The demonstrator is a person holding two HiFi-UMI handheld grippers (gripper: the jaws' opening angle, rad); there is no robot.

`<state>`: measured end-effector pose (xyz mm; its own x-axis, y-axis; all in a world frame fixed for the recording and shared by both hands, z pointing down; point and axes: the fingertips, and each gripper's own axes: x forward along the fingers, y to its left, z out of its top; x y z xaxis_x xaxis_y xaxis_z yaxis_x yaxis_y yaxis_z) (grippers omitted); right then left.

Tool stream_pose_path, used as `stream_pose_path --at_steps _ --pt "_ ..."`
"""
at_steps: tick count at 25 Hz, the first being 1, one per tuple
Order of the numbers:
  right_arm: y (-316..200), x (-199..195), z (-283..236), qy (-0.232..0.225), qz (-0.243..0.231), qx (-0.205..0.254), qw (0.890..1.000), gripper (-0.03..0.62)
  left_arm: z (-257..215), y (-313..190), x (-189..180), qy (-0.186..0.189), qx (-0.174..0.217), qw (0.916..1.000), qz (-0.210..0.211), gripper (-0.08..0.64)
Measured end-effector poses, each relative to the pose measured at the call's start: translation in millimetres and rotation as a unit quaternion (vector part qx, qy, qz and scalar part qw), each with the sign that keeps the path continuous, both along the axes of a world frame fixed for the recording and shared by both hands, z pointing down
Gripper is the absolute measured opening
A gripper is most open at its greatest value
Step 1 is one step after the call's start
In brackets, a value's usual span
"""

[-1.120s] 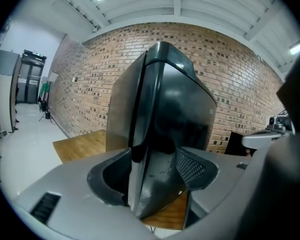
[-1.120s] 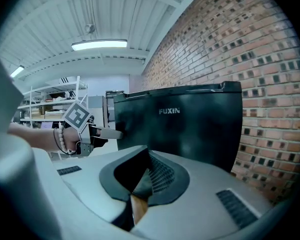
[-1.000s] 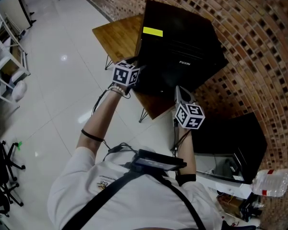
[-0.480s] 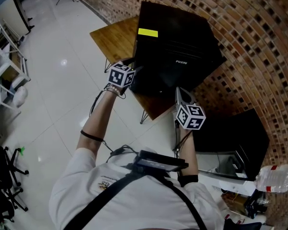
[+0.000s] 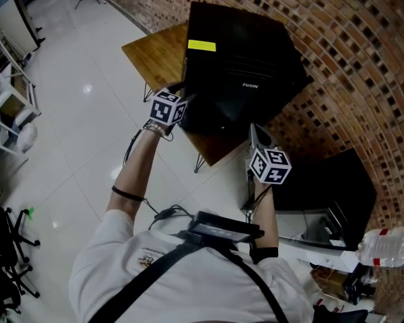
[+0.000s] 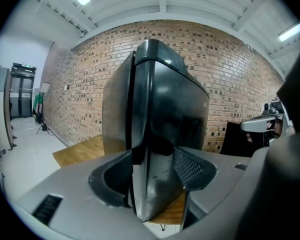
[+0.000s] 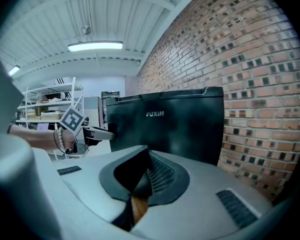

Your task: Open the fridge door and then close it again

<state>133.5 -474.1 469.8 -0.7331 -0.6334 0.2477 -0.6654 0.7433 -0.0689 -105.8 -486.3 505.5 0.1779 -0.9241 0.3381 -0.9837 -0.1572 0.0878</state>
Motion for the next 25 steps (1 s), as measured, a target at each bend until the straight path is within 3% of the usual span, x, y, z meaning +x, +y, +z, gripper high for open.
stream_pose_path --at_steps 12,25 --pt "27.7 18.5 -3.6 -0.001 -0.02 0.0 1.0 0.009 0.4 47.8 31.7 -0.006 -0.008 0.9995 -0.029 0.234" --pt "95.4 108.6 1.4 -0.008 -0.024 -0.012 1.0 0.009 1.2 135.5 112.3 0.006 -0.007 0.9974 -0.071 0.185"
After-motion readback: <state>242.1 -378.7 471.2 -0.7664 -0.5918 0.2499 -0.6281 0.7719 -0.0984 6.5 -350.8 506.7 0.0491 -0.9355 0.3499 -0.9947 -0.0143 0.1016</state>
